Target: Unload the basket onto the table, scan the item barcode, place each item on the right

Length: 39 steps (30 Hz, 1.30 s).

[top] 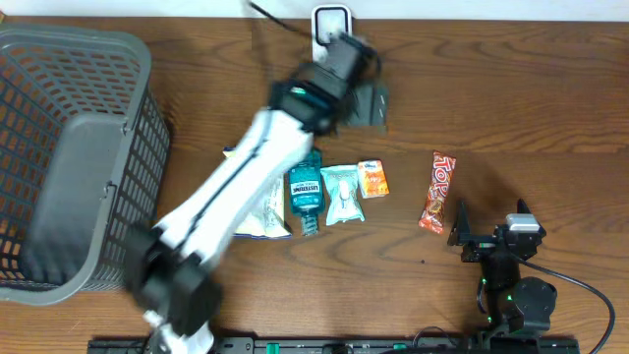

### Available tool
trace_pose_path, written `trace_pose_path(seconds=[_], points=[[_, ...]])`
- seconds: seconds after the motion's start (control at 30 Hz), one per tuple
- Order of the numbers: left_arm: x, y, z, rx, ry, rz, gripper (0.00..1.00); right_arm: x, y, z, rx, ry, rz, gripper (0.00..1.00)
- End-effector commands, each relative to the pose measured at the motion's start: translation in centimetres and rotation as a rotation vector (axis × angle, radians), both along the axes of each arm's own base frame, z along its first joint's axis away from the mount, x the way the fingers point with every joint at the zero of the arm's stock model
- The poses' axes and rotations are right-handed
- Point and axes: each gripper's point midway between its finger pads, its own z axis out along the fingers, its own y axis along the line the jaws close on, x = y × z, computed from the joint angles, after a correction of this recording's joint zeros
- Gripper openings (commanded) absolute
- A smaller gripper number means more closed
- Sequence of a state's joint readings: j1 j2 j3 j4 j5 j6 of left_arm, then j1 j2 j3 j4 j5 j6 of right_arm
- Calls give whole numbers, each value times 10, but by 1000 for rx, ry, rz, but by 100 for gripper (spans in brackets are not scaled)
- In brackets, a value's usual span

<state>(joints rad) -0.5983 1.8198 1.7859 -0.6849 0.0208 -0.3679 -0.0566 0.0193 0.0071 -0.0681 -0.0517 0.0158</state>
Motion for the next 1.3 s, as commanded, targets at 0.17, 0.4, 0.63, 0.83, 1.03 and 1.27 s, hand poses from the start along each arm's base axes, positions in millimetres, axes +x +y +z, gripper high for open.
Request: trace_pose_path(seconds=[0.17, 0.4, 0.63, 0.83, 1.03, 1.27], points=[[-44, 35, 132, -145, -237, -16, 98, 0, -1, -1, 13, 3, -6, 99], [-77, 103, 154, -19, -278, 147, 98, 0, -1, -1, 13, 3, -6, 99], [-93, 172, 192, 157, -437, 257, 98, 0, -1, -1, 13, 4, -6, 99], [-116, 227, 284, 115, -760, 380, 98, 0, -1, -1, 13, 4, -6, 99], [-144, 240, 327, 262, -953, 321, 98, 0, -1, -1, 13, 4, -6, 99], [-191, 220, 297, 180, -954, 111, 98, 0, -1, -1, 13, 4, -6, 99]])
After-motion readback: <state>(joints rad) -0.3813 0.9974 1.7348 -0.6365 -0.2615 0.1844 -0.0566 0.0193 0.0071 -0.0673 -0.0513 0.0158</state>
